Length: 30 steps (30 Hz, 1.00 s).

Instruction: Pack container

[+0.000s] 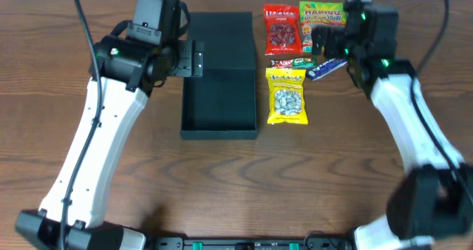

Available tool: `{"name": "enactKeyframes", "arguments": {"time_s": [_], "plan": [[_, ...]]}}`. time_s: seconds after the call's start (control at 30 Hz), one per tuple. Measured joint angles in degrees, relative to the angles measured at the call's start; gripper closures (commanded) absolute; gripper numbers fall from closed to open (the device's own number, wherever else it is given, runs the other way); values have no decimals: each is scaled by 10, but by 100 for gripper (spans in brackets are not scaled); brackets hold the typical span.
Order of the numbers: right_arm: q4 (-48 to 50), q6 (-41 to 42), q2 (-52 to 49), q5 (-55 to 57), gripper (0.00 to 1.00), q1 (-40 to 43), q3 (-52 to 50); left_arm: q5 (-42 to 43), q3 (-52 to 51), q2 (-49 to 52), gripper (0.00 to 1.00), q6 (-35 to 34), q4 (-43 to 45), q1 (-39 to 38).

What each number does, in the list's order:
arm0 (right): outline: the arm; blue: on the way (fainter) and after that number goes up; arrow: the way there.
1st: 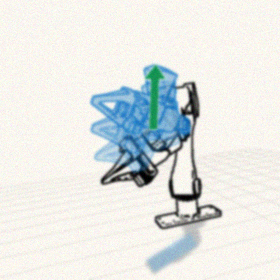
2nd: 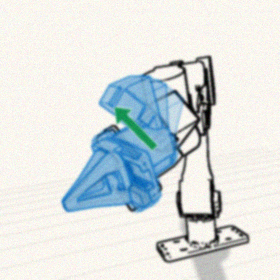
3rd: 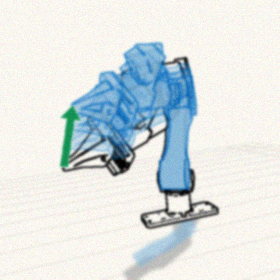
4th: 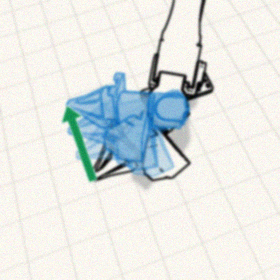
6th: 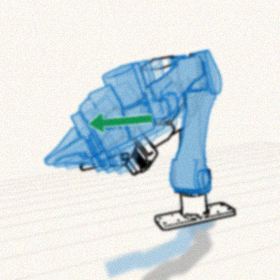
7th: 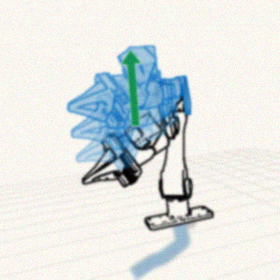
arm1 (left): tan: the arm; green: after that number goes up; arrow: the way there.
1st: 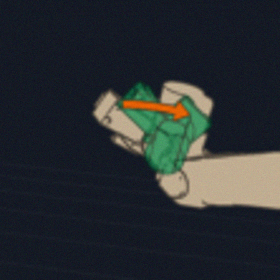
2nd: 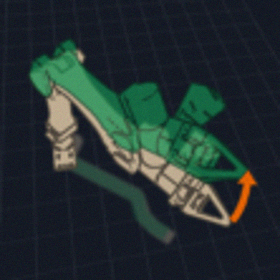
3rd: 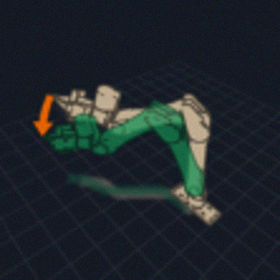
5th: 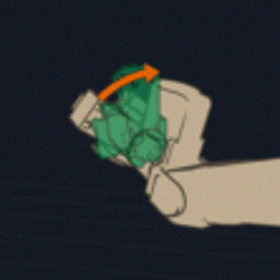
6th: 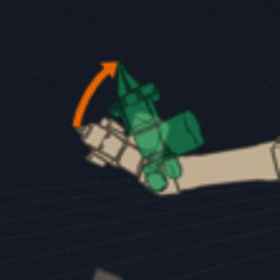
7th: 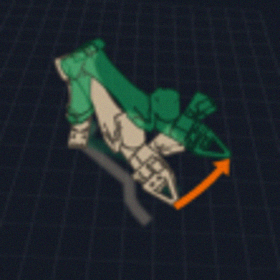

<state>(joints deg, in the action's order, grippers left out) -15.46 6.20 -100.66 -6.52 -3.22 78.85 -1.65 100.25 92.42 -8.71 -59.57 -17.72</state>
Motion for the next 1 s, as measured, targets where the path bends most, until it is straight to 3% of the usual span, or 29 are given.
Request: {"name": "enactKeyframes", "arguments": {"time_s": [0.4,0.8,0.87,0.93,1.0], "plan": [[14,-37,-268,53,7,7,212,0,0,52,5,-3,11,0],[58,-26,-376,78,15,7,228,0,0,96,5,-3,13,0],[59,-21,-377,83,23,7,231,0,0,96,5,-3,13,0],[60,-16,-381,88,42,7,233,0,0,96,5,-3,13,0],[61,-14,-382,91,53,7,237,0,0,96,5,-3,13,0]]}}
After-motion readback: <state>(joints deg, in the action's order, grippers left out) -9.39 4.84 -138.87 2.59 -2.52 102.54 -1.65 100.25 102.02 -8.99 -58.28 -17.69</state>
